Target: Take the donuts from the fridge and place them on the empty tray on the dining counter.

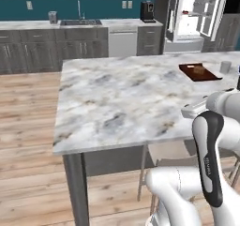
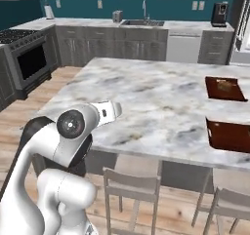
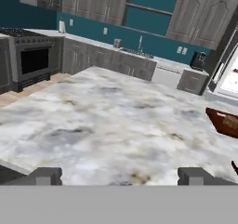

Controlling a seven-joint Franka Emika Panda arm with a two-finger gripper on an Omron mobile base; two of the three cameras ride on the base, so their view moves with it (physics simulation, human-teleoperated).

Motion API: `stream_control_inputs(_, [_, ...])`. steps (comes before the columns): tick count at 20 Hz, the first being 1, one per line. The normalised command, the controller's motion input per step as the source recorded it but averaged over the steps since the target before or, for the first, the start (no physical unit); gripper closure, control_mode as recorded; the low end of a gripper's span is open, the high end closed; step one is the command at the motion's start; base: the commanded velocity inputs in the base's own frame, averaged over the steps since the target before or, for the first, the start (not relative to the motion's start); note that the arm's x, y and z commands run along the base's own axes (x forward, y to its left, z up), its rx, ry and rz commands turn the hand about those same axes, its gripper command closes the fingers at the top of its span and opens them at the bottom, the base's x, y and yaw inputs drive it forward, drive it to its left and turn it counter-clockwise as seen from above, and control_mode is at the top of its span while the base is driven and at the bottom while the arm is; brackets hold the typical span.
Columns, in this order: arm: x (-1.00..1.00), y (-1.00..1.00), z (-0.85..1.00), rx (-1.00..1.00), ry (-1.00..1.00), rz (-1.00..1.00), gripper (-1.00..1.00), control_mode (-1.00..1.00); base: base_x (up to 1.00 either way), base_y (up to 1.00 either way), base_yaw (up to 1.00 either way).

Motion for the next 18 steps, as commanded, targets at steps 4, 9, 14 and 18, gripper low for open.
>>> stream_control_inputs(4, [0.00,0.00,0.00,0.00,0.00,0.00,-1.00,1.00,-0.22,1.00,0.12])
stream_control_inputs(9, [0.00,0.00,0.00,0.00,0.00,0.00,-1.00,1.00,-0.17,1.00,0.12])
stream_control_inputs(14, [0.00,0.00,0.00,0.00,0.00,0.00,-1.00,1.00,-0.01,1.00,0.10])
stream_control_inputs(18, [0.00,0.00,0.00,0.00,0.00,0.00,-1.00,1.00,0.05,1.00,0.06])
